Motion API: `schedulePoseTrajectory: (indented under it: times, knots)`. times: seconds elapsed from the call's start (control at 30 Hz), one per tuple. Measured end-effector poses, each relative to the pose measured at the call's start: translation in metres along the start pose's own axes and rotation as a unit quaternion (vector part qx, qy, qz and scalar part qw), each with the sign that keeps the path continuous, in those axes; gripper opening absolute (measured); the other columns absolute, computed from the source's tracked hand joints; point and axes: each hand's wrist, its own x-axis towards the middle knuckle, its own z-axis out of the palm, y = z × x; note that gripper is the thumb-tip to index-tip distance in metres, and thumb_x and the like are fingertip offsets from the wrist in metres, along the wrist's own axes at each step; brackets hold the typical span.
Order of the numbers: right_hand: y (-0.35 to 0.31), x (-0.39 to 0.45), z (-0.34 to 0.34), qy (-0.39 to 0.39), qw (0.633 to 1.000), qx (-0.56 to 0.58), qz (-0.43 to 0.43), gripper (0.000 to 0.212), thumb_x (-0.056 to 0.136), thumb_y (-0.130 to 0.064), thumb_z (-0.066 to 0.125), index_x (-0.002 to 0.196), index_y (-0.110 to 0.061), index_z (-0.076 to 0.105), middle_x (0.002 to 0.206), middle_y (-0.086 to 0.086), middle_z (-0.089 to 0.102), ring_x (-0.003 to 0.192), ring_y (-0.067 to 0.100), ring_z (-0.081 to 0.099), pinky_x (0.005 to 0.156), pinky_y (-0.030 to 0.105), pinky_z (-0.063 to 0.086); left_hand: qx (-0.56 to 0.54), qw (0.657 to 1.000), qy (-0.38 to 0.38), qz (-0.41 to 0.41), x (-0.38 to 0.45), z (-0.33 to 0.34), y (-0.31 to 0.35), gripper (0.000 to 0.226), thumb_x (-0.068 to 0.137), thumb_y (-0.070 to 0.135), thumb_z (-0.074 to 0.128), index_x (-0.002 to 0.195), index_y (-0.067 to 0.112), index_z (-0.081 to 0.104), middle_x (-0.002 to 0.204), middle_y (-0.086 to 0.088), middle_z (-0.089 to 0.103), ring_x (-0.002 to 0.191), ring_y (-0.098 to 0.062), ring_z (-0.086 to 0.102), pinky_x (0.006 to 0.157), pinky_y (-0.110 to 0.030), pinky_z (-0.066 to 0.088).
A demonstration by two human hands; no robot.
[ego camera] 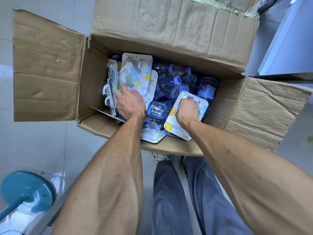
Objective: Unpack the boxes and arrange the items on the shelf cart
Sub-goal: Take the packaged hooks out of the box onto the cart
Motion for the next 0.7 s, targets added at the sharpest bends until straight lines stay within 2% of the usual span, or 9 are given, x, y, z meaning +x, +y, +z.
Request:
schedulePoseTrajectory:
  times: [0.13,0.27,0.33,0.43,0.53,0.7]
  knots:
    - [0.006,-0.002,0.004,0.025,0.999,-0.023,0.029,0.028,0.091,0.005,0.044,0.112,-0.002,0.061,0.126,0.017,0.046,0.115,0.035,0.047,0.085,0.041,0.046,-0.050,0.998,-0.001,-0.026,0.003,0.004,0.002,0.020,0.092,0.018,0.048,0.109,0.008,0.054,0.119,-0.010,0.051,0.107,-0.028,0.051,0.077,-0.030,0.031]
    - [0.019,-0.004,0.008,0.018,0.998,-0.046,0.033,0.028,0.088,0.005,0.048,0.112,-0.003,0.061,0.124,0.018,0.047,0.117,0.037,0.046,0.092,0.043,0.043,-0.083,0.996,0.002,-0.042,0.001,0.005,0.004,0.026,0.096,0.012,0.050,0.121,0.008,0.053,0.126,-0.009,0.053,0.113,-0.027,0.053,0.086,-0.028,0.035]
    - [0.025,-0.006,0.008,0.017,0.998,-0.061,0.016,0.027,0.086,0.005,0.050,0.107,-0.006,0.062,0.120,0.017,0.050,0.111,0.037,0.052,0.087,0.043,0.044,-0.084,0.995,0.006,-0.047,0.000,0.006,0.004,0.032,0.097,0.013,0.051,0.128,0.007,0.053,0.129,-0.009,0.053,0.116,-0.027,0.053,0.092,-0.029,0.035]
    - [0.032,-0.005,0.002,0.027,0.995,-0.090,-0.044,0.023,0.086,0.006,0.048,0.102,-0.004,0.062,0.111,0.017,0.054,0.097,0.037,0.059,0.076,0.041,0.046,-0.076,0.995,0.001,-0.068,0.000,0.008,0.000,0.023,0.098,0.019,0.051,0.115,0.008,0.062,0.118,-0.010,0.060,0.109,-0.028,0.056,0.086,-0.028,0.036]
    - [0.036,-0.002,-0.005,0.022,0.988,-0.125,-0.092,0.025,0.090,0.002,0.048,0.110,-0.003,0.062,0.112,0.017,0.057,0.097,0.037,0.061,0.075,0.040,0.046,-0.052,0.996,-0.007,-0.076,0.001,0.007,-0.001,0.020,0.099,0.023,0.050,0.108,0.011,0.063,0.112,-0.010,0.065,0.106,-0.029,0.058,0.087,-0.034,0.040]
    - [0.030,-0.010,-0.008,0.003,0.984,-0.141,-0.109,0.027,0.090,0.000,0.048,0.113,-0.005,0.062,0.116,0.017,0.056,0.099,0.036,0.063,0.076,0.039,0.048,0.006,0.993,-0.007,-0.120,-0.005,0.007,0.008,0.034,0.101,0.030,0.047,0.125,0.007,0.054,0.124,-0.016,0.060,0.113,-0.033,0.058,0.090,-0.040,0.042]
